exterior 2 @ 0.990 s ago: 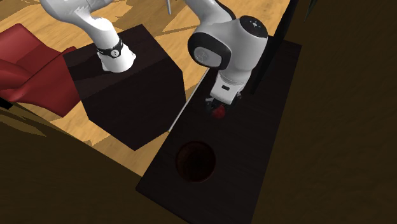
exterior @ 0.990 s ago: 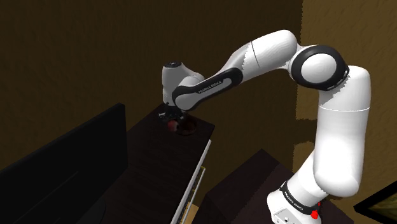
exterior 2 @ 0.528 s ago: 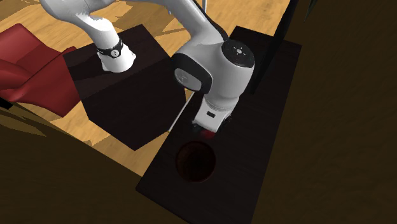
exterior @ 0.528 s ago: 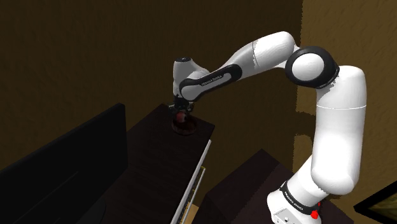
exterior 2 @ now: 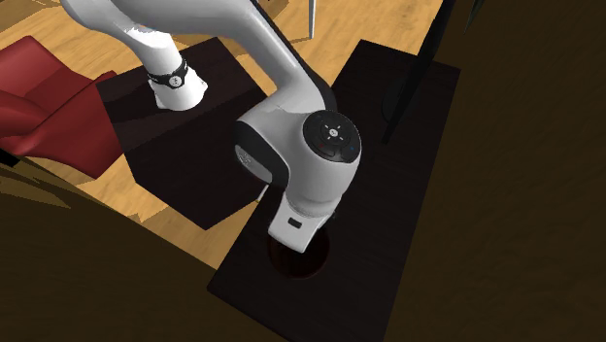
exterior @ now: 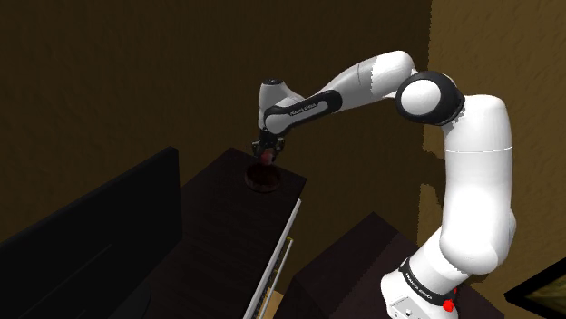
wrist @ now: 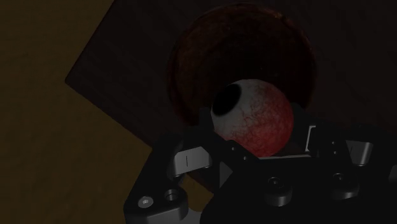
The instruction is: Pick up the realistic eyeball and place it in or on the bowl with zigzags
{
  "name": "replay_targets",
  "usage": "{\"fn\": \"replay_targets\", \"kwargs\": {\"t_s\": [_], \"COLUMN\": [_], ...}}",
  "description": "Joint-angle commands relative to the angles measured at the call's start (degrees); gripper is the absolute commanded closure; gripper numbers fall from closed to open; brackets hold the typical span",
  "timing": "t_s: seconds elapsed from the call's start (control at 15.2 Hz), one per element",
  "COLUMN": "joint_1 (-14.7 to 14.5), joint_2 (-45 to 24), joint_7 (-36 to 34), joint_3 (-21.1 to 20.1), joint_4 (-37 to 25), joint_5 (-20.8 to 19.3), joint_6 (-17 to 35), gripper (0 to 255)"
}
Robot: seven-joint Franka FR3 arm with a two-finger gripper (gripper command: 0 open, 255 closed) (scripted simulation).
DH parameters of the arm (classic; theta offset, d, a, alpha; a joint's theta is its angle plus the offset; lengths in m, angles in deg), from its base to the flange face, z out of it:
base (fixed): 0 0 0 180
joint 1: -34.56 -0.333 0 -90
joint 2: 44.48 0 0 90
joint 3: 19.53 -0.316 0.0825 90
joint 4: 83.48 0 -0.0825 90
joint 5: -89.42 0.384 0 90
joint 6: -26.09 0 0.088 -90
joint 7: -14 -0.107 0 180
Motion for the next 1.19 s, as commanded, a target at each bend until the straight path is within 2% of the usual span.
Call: {"fn": "replay_targets", "kwargs": {"t_s": [0.0, 0.66, 1.12], "joint_1": [0.1, -0.6, -0.6], "joint_2": [-0.9, -6.3, -6.3], "joint_7": [0.2, -1.5, -1.5], "joint_3": [0.2, 1.4, 1.4], "joint_4": [-0.2, -0.5, -0.5], "joint_5": [-0.2, -1.9, -1.9], "joint_6": [0.8, 5.7, 5.7], "gripper": [255, 255, 255]}}
